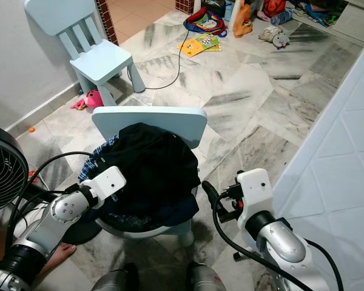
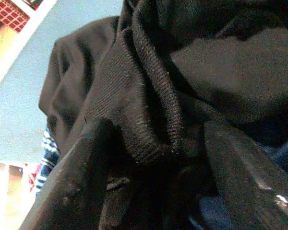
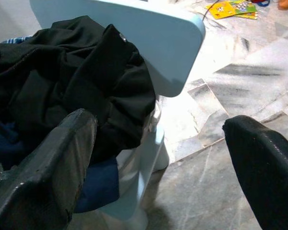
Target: Hang hanger
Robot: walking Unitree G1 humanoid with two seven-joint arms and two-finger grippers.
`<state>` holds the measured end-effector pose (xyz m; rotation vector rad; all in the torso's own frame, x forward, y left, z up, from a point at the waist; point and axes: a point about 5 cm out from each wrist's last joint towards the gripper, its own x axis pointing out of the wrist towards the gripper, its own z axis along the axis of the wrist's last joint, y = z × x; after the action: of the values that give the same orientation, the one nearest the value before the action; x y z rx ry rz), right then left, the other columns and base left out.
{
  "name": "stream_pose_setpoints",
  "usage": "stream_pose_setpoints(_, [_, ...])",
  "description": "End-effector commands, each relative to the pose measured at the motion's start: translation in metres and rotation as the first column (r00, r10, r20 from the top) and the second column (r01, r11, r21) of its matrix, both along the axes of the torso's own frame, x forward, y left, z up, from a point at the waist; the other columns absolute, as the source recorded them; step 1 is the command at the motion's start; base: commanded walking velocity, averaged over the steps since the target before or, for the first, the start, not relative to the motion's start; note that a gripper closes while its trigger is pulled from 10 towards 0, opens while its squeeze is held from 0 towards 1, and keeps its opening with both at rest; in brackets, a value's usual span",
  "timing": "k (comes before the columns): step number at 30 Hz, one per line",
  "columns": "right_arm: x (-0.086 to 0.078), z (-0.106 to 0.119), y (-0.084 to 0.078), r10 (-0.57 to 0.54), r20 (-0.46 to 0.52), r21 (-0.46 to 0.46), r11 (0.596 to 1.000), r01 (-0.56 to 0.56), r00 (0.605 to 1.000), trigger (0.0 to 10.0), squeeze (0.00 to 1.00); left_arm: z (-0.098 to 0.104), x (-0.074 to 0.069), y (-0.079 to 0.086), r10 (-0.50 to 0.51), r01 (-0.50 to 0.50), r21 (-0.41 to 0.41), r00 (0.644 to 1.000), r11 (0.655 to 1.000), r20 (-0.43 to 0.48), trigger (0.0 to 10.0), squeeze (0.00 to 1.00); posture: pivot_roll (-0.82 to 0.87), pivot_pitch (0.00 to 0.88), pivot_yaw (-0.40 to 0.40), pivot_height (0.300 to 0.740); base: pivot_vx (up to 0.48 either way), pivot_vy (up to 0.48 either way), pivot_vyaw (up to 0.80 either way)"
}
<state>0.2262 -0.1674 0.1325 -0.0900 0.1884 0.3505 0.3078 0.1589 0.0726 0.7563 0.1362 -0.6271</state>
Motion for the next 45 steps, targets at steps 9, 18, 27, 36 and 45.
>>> stream_pose_setpoints(9, [-0.001,-0.008,-0.003,-0.027,-0.028,-0.010,1.000,0.027,0.999,10.0,0.00,-0.009,-0.005,0.004,-0.009,0.009,-0.003,0.999,1.000,-0.053,0.0,0.00,-0.16,0.261,0.020,0.740,0.000,0.000,0.00])
stream_pose_setpoints(18, [0.002,-0.007,-0.005,-0.042,-0.013,-0.016,0.999,0.041,0.999,10.0,0.00,-0.005,-0.002,-0.002,0.046,-0.054,-0.124,0.996,0.991,-0.072,0.0,0.00,-0.15,0.257,0.019,0.740,0.000,0.000,0.00])
stream_pose_setpoints(27, [0.004,-0.007,-0.006,-0.047,-0.002,-0.022,0.999,0.047,0.999,10.0,0.00,0.013,0.004,-0.025,0.112,-0.152,-0.376,0.986,0.914,-0.125,0.0,0.00,-0.15,0.258,0.016,0.740,0.000,0.000,0.00])
stream_pose_setpoints(36, [0.006,-0.006,-0.006,-0.056,0.009,-0.027,0.998,0.056,0.998,10.0,0.00,0.031,0.008,-0.068,0.056,-0.132,-0.525,0.986,0.841,-0.158,0.0,0.00,-0.15,0.256,0.021,0.740,0.000,0.000,0.00])
stream_pose_setpoints(45, [0.007,-0.006,-0.005,-0.059,0.014,-0.027,0.998,0.060,0.998,10.0,0.00,0.028,-0.005,-0.072,0.031,-0.113,-0.454,0.982,0.884,-0.185,10.0,1.00,-0.15,0.256,0.025,0.740,0.000,0.000,0.00])
